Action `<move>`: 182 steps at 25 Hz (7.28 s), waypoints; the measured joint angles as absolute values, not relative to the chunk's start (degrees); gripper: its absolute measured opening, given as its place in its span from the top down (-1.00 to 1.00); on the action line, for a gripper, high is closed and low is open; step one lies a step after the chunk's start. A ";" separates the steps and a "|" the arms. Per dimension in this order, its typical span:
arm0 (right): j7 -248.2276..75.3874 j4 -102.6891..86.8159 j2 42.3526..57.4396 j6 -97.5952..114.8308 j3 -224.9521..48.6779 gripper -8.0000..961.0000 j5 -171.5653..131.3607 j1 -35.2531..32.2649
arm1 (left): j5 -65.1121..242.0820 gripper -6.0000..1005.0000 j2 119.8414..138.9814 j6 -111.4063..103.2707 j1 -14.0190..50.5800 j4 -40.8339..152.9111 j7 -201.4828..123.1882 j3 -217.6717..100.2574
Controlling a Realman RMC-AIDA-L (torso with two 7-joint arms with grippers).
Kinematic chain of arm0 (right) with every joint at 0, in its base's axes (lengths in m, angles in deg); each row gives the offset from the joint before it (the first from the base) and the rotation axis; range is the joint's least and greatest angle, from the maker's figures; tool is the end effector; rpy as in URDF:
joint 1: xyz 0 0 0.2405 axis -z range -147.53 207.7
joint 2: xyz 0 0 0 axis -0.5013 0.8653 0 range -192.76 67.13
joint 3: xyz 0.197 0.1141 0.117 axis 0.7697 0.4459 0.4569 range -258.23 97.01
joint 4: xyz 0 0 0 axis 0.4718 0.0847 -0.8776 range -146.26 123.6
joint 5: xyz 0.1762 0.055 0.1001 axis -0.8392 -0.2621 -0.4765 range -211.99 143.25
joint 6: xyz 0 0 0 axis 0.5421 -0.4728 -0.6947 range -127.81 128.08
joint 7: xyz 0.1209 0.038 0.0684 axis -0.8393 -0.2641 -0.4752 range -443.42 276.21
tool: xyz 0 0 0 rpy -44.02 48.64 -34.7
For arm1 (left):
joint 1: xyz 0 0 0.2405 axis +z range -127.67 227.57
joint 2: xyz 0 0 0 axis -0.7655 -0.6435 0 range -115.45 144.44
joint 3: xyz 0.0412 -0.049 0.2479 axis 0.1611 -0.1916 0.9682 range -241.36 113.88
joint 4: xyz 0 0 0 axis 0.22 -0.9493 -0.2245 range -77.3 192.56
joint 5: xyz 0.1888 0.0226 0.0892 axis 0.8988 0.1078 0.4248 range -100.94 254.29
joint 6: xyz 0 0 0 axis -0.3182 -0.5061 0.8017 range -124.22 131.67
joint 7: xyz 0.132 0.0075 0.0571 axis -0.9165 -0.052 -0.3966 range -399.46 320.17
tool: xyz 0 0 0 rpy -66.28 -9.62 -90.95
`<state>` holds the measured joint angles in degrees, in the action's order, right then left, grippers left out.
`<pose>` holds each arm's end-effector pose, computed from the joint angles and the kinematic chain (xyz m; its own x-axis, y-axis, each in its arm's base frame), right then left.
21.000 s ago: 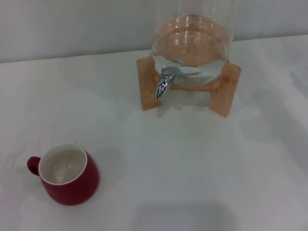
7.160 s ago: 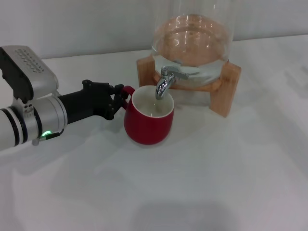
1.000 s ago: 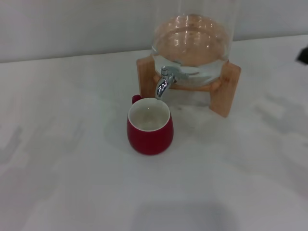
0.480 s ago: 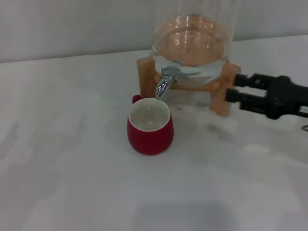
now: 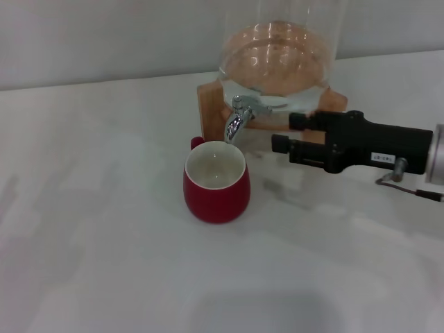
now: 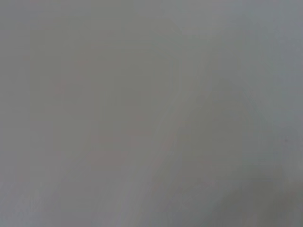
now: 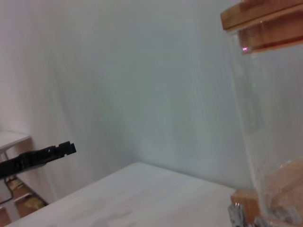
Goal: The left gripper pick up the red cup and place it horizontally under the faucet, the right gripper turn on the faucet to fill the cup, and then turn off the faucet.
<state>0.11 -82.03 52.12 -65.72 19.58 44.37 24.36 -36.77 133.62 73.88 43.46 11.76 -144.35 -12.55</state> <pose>0.2276 0.3051 0.0324 0.7003 -0.2967 -0.6492 -0.5730 -0.7760 -0.2634 -0.3375 0.2919 0.0847 0.4805 0.1214 0.8686 0.8220 -0.4077 -0.3977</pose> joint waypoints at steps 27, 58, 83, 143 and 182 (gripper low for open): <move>1.03 -85.97 52.16 -58.55 11.58 -0.32 42.76 22.76 | -35.99 -0.33 133.58 74.09 43.71 11.84 -144.24 -12.47; 1.74 -86.77 52.07 -64.49 17.78 -0.32 40.40 28.71 | -34.38 -0.33 133.65 75.68 45.64 8.78 -145.53 -12.50; 3.24 -85.94 52.19 -72.09 15.58 -0.32 40.43 26.10 | -36.93 -0.33 133.59 76.69 46.35 8.18 -146.33 -14.18; 3.85 -90.33 51.96 -49.49 3.29 -0.32 37.97 26.95 | -34.56 -0.33 133.53 74.39 45.39 8.41 -146.16 -14.08; 4.72 -89.54 52.08 -51.94 6.23 -0.32 38.26 27.76 | -34.59 -0.33 133.59 75.02 46.09 8.20 -145.28 -13.89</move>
